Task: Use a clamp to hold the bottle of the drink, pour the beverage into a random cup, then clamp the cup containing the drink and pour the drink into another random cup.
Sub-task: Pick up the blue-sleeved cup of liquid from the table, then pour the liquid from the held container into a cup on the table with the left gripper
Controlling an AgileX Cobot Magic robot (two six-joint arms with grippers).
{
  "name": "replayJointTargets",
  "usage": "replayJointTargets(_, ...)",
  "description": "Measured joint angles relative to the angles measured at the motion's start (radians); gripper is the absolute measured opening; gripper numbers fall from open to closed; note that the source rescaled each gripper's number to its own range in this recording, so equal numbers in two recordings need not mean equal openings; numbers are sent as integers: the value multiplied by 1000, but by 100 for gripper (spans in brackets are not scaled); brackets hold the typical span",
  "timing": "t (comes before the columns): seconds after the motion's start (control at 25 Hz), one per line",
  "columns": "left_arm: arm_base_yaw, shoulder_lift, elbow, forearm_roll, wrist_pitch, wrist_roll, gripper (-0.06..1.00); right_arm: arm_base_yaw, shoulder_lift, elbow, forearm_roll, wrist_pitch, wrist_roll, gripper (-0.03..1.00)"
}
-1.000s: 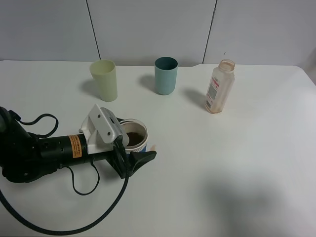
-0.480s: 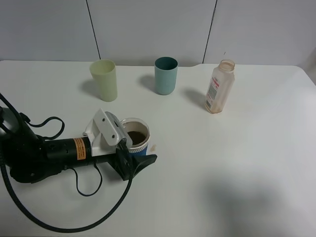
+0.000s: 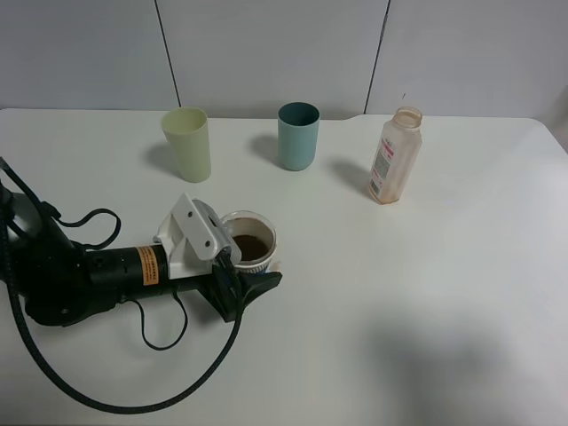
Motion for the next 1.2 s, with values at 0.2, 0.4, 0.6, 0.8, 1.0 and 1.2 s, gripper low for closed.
replayJointTargets(0.2, 0, 2, -2, 4, -1, 0, 5, 0, 0, 0, 0, 0, 0, 100)
replayJointTargets(0.4, 0, 2, -2, 18, -1, -2, 5, 0, 0, 0, 0, 0, 0, 100)
replayJointTargets(0.6, 0, -11, -2, 3, 12, -69, 5, 0, 0, 0, 0, 0, 0, 100)
replayJointTargets(0.8, 0, -61, -2, -81, 16, -127, 5, 0, 0, 0, 0, 0, 0, 100)
replayJointTargets(1.0, 0, -117, 6, -184, 16, -135, 5, 0, 0, 0, 0, 0, 0, 100)
replayJointTargets(1.2, 0, -169, 66, -320, 16, -128, 5, 0, 0, 0, 0, 0, 0, 100)
